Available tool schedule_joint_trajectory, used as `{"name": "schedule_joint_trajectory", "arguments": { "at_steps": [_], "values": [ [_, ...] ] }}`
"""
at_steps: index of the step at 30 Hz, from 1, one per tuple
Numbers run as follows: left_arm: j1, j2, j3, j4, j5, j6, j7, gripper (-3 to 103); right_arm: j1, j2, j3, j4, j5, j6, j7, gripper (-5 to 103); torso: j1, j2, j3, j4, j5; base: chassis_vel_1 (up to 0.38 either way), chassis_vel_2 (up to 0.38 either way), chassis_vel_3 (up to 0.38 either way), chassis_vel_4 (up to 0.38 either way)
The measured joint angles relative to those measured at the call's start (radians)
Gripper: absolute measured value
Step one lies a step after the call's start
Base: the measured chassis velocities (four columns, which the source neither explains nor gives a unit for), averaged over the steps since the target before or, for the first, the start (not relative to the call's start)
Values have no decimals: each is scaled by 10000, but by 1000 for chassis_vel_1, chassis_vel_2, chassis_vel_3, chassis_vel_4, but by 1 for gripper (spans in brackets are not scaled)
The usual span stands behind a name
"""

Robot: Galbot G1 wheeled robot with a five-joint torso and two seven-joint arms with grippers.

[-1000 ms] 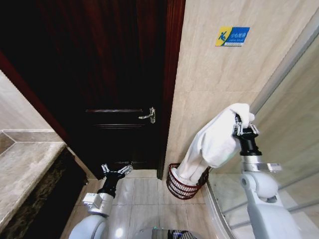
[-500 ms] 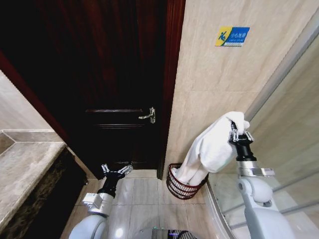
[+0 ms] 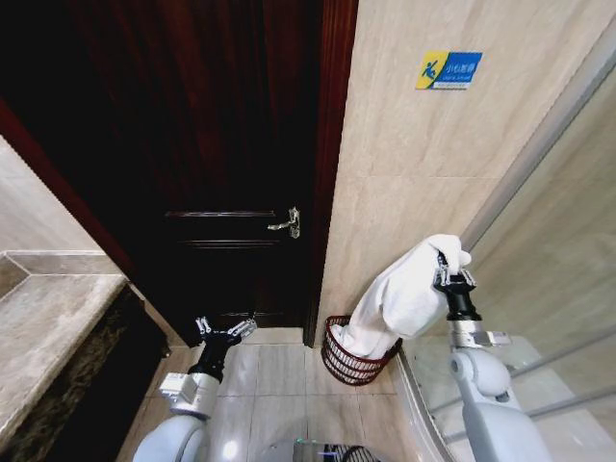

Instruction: Discard the used towel into the hamper.

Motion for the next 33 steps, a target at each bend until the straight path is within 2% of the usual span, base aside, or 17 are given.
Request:
{"name": "schedule_joint_trajectory", "arguments": {
  "at_steps": [17,33],
  "values": [
    [0,0,0,0,0,0,0,100,343,383,-236,-1861,-721,715,-202,12,0,0,0,0,2,0,0,0,0],
    [0,0,0,0,0,0,0,100,853,940,-535,-3364,-954,945,-256,12,0,0,0,1,0,0,0,0,0]
  ]
}}
